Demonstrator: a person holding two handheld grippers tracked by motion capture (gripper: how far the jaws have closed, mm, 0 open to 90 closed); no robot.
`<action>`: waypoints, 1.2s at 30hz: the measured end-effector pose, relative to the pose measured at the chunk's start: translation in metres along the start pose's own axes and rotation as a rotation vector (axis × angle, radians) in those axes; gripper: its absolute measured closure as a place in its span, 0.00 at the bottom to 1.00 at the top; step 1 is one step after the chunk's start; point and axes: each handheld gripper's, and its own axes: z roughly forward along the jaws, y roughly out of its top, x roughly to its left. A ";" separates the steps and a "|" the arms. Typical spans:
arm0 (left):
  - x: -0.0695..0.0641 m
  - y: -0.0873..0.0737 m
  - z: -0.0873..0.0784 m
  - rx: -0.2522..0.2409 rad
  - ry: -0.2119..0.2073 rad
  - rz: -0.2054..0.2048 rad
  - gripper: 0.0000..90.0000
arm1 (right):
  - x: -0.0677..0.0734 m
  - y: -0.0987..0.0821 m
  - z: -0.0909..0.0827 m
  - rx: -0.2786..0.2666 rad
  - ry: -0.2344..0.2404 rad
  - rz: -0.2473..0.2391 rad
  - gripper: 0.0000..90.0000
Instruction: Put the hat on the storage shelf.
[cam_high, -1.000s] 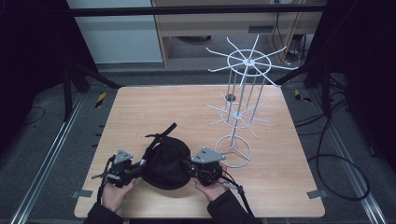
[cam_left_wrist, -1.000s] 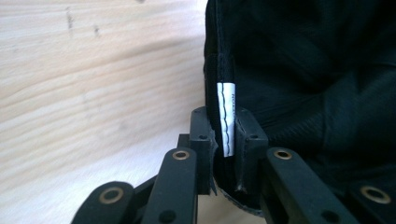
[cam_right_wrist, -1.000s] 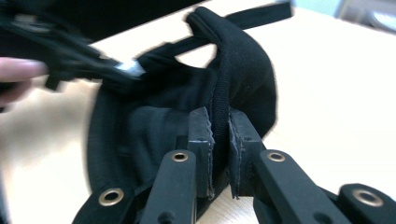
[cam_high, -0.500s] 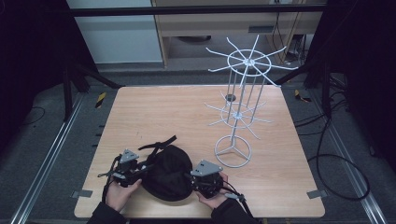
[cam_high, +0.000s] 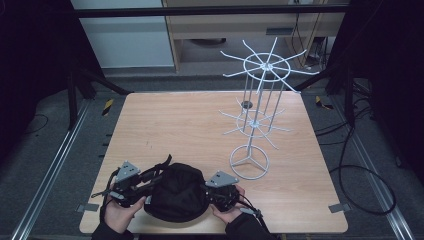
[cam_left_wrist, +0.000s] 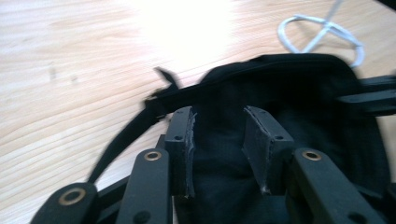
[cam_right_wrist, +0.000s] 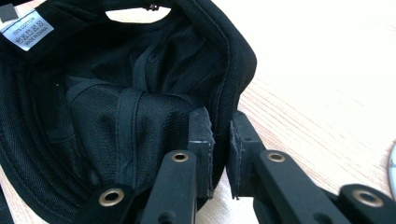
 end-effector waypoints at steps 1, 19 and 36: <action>-0.004 0.001 0.001 0.000 -0.008 -0.001 0.69 | 0.000 0.000 0.000 -0.002 -0.001 -0.001 0.91; -0.033 0.015 0.049 -0.051 -0.122 -0.124 0.46 | 0.005 -0.002 0.000 -0.028 0.045 -0.057 0.90; -0.042 0.025 0.075 0.021 -0.067 -0.143 0.40 | 0.014 -0.003 0.006 -0.012 0.130 -0.141 0.89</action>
